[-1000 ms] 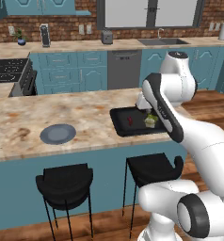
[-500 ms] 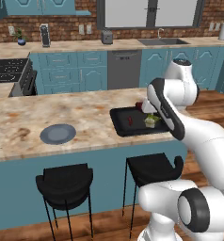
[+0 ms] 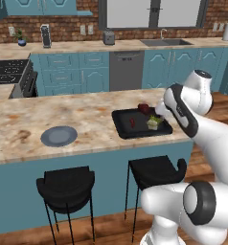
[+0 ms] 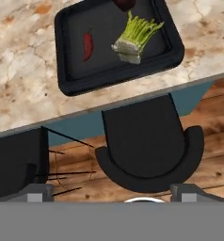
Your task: Create a steak meal by picking up the steak and asparagus from the tray and placing them on the plate. Leave the chili pepper on the tray.
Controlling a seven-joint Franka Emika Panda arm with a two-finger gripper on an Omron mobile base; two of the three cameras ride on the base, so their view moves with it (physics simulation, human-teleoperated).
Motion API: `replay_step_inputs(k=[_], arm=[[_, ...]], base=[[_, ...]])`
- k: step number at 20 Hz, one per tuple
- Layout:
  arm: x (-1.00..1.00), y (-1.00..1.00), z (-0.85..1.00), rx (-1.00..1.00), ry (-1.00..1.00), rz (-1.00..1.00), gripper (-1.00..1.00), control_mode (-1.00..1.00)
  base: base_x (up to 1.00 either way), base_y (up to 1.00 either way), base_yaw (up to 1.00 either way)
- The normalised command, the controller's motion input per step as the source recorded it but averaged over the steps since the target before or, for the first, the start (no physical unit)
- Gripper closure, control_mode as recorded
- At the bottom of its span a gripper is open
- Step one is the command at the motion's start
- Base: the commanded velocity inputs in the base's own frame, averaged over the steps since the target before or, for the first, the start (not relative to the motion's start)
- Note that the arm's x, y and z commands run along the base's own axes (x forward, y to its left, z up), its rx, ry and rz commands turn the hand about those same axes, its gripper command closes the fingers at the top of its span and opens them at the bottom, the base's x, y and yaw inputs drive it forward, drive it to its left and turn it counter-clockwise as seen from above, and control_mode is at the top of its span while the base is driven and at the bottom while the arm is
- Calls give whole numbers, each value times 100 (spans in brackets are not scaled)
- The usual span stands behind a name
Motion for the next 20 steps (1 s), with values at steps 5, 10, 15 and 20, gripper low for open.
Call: replay_step_inputs(k=[5, 10, 15, 20], arm=[[30, -35, -5, 13, 3, -17, -100, -100], [29, -16, -29, 8, 1, -12, -100, -100], [38, -5, -43, 6, 0, -7, -100, -100], [47, -7, -34, 7, 0, -5, -100, -100]], base=[[0, 0, 0], [0, 0, 0], [0, 0, 0], [0, 0, 0]])
